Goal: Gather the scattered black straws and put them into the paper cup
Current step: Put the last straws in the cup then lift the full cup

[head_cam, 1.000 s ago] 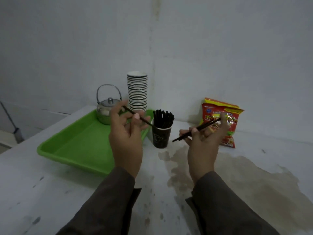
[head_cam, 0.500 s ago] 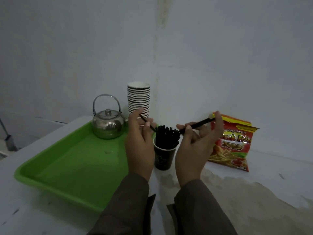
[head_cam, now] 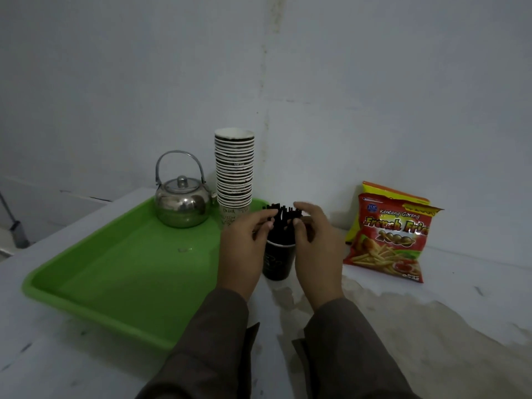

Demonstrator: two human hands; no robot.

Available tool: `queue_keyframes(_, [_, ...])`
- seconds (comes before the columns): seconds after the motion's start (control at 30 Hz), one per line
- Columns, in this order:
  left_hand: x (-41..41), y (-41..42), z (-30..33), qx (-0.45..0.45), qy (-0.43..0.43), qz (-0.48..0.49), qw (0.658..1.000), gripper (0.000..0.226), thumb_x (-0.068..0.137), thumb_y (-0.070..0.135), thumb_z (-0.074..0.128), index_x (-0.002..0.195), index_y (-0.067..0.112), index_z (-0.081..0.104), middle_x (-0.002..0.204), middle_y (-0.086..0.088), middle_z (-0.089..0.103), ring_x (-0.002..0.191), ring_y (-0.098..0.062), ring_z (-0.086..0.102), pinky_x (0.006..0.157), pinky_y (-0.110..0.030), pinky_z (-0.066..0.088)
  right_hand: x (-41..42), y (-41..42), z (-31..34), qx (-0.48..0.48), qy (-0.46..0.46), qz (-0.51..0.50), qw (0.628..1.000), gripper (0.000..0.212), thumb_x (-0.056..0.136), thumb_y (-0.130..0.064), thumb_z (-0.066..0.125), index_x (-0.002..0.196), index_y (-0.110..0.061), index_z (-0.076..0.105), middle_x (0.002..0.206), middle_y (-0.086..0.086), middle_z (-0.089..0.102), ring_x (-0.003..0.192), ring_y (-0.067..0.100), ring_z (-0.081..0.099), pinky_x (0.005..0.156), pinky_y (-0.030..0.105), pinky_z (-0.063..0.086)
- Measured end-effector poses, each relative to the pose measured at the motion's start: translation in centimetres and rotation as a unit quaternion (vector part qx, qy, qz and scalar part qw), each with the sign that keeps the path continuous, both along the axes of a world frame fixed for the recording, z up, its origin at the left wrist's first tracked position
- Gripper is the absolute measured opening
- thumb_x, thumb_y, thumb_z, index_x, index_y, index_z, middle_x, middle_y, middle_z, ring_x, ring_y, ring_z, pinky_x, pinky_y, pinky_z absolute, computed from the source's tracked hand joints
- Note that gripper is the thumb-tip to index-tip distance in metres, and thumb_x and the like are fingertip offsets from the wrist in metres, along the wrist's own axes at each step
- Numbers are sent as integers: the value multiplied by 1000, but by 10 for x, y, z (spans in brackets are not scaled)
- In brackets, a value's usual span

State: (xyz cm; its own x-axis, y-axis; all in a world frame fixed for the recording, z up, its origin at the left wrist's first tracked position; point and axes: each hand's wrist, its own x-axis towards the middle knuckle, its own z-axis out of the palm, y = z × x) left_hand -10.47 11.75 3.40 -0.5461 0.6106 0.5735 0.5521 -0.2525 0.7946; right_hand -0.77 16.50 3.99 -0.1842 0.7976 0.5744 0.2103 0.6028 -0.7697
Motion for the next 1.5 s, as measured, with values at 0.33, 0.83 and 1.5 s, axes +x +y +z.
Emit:
queue_keyframes(0.33, [2, 1, 0, -45, 90, 28, 995, 38, 88, 1, 49, 123, 12, 53, 103, -7, 59, 93, -17, 56, 81, -23, 44, -5, -4, -6, 80, -40, 6, 996, 24, 90, -8, 49, 108, -7, 66, 102, 8, 68, 89, 11, 57, 79, 0, 33])
queue_keyframes(0.83, [12, 8, -8, -88, -68, 18, 994, 61, 83, -9, 42, 138, 13, 28, 138, -12, 37, 126, -19, 38, 105, -24, 30, 9, 1, -48, 12, 62, -53, 997, 51, 86, -18, 54, 131, -28, 33, 112, -9, 45, 94, 4, 49, 80, 21, 43])
queue_keyframes(1.5, [37, 16, -53, -128, -20, -146, 981, 52, 82, 11, 59, 119, 43, 42, 107, 22, 59, 101, 16, 52, 78, -1, 39, 23, 9, -54, -136, 69, 58, 987, 52, 77, -31, 68, 119, -35, 37, 109, -12, 56, 100, 3, 55, 81, 21, 48])
